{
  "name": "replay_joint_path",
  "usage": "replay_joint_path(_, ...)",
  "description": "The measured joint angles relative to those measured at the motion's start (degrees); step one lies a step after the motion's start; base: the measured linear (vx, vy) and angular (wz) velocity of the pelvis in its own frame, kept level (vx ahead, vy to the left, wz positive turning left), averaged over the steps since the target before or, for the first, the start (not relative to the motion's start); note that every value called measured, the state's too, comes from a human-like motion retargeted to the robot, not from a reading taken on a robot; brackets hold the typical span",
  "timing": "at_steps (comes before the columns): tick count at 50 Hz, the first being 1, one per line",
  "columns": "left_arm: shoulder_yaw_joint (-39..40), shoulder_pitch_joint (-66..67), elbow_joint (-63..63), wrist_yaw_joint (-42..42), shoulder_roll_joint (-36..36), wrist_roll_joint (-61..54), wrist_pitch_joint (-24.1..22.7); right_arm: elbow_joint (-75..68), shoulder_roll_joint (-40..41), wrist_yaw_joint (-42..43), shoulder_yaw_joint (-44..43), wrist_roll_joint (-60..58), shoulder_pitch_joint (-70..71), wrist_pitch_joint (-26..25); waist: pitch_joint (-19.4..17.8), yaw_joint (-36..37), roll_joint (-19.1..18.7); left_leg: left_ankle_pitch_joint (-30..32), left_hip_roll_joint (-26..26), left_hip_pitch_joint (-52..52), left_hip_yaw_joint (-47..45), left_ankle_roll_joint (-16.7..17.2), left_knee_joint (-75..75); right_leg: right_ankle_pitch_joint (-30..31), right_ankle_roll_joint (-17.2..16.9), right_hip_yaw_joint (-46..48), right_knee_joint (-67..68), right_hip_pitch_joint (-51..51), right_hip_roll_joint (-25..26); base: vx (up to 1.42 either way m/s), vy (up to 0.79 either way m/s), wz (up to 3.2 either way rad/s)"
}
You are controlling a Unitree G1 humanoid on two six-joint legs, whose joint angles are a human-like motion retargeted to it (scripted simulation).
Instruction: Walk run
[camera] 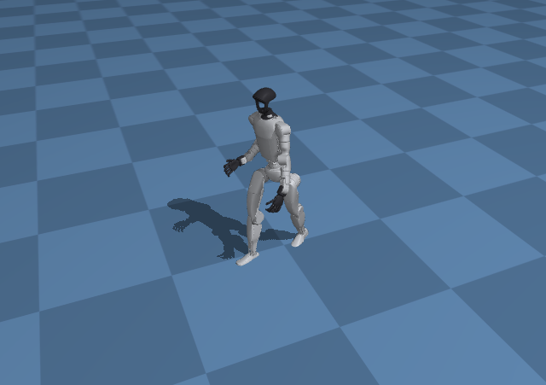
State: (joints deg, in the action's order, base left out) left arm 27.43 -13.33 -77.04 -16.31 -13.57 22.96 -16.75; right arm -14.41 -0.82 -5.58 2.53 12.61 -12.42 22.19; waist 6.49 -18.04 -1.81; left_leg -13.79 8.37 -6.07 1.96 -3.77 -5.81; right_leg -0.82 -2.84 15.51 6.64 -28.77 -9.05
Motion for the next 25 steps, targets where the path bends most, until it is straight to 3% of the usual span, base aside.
replay_joint_path(2, 0.3, 2.7, -4.2, -0.4, 0.2, 2.6, 0.9, -0.1, 0.0, -0.1, -0.2, -0.4, -0.4, -0.1, 0.7, -1.9, -0.6, 4.2, -0.5, -0.6, 1.2, 2.6, -2.2, 4.4, 0.9, 3.5, 0.6, 1.6, -0.1, 0.79, -0.42, 0.66)
replay_joint_path(3, 0.4, 4.3, -6.4, -0.6, 0.2, 4.3, 1.7, -0.1, 0.0, -0.1, 0.0, -0.5, -0.8, 0.0, 0.9, -3.1, -0.8, 7.3, -0.9, -1.0, 1.6, 4.1, -3.9, 6.9, 0.9, 0.5, 0.2, 2.8, 0.9, 0.97, -0.6, 0.47)
replay_joint_path(7, 0.5, 12.0, -12.8, 2.4, 1.7, 12.8, 6.2, -0.5, 0.0, -0.4, 0.6, 0.8, -1.3, -0.3, 1.4, -2.3, -0.4, 27.9, -1.7, 1.9, 0.5, 9.9, -18.1, 5.5, 2.7, -4.7, 2.4, 6.8, 1.6, 0.89, -0.54, -0.18)
replay_joint_path(10, 1.0, 17.2, -14.8, 6.1, 4.2, 15.3, 8.2, -0.7, -0.9, -1.0, 0.7, 1.6, -0.1, -0.9, 1.7, -0.2, 2.9, 37.7, -0.4, 8.4, -3.9, 10.1, -33.2, 3.7, 5.8, -4.8, 2.2, 10.2, 0.6, 0.86, -0.48, -0.59)
replay_joint_path(12, 1.2, 21.4, -15.3, 5.0, 5.8, 15.1, 8.0, -0.8, -1.6, -0.5, 1.0, 0.9, 2.1, -0.5, 2.1, -0.3, 4.8, 34.5, -0.4, 15.1, -5.8, 6.8, -43.0, 1.6, 7.1, -5.2, 1.5, 13.0, 0.6, 0.65, -0.35, -0.18)
replay_joint_path(14, 1.0, 24.9, -14.5, 2.7, 7.8, 15.4, 7.9, -0.8, -2.0, 0.1, 0.4, 0.0, 4.1, -0.5, 2.0, -0.5, 5.1, 26.4, -0.6, 20.0, -5.8, 5.3, -47.0, 0.4, 7.2, -4.5, 0.5, 15.2, 0.8, 0.69, -0.32, 0.06)
replay_joint_path(20, 3.1, 32.3, -14.2, 1.3, 12.0, 19.8, 8.3, 1.0, -3.6, 1.8, -0.2, -0.8, 8.0, 1.0, 0.4, 5.6, 7.3, 11.6, -1.6, 32.2, -12.2, 2.3, -39.3, -2.5, 9.3, -8.2, -2.4, 20.9, 4.9, 0.72, -0.32, -0.74)
replay_joint_path(25, 4.7, 34.2, -16.4, 1.2, 13.1, 22.3, 11.8, 1.2, -4.2, 0.8, -1.8, 1.3, 10.0, 1.2, -2.6, 10.3, 5.3, 11.7, -2.1, 35.6, -11.1, 1.6, -17.3, -6.5, 10.4, -9.6, -3.2, 26.7, 10.8, 0.68, -0.24, -0.6)
